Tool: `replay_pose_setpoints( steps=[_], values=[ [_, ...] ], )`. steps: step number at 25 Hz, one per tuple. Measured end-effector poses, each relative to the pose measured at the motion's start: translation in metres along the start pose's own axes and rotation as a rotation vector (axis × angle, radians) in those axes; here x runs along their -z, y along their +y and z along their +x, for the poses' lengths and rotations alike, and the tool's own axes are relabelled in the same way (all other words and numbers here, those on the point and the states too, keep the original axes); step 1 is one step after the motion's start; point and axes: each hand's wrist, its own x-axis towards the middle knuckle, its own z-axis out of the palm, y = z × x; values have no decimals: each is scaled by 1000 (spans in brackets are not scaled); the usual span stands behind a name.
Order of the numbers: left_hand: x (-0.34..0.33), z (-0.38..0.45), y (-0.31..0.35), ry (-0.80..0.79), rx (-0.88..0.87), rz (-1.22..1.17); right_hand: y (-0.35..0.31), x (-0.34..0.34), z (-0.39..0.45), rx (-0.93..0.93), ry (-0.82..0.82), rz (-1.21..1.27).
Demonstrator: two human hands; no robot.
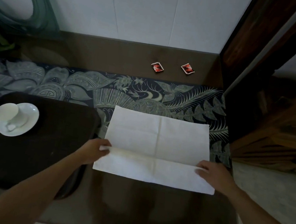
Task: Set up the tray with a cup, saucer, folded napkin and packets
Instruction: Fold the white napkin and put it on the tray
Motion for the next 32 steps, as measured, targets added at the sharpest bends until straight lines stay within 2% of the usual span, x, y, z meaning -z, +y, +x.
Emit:
replay_pose_setpoints(
  steps=[5, 11, 18, 25, 32],
  values=[
    [30, 66, 23, 120, 82, -295, 6, 52, 65, -42, 153, 260],
    [30, 125, 28, 285, 248, -465, 5, 54, 127, -205, 310, 385],
    [25, 148, 21, 393, 283, -338, 1, 39, 149, -295, 456, 360],
    [20, 153, 28, 476, 289, -254, 1, 32, 149, -320, 531, 340],
    [19, 155, 39, 486, 402, -135, -12, 28, 148, -411, 567, 101]
  ],
)
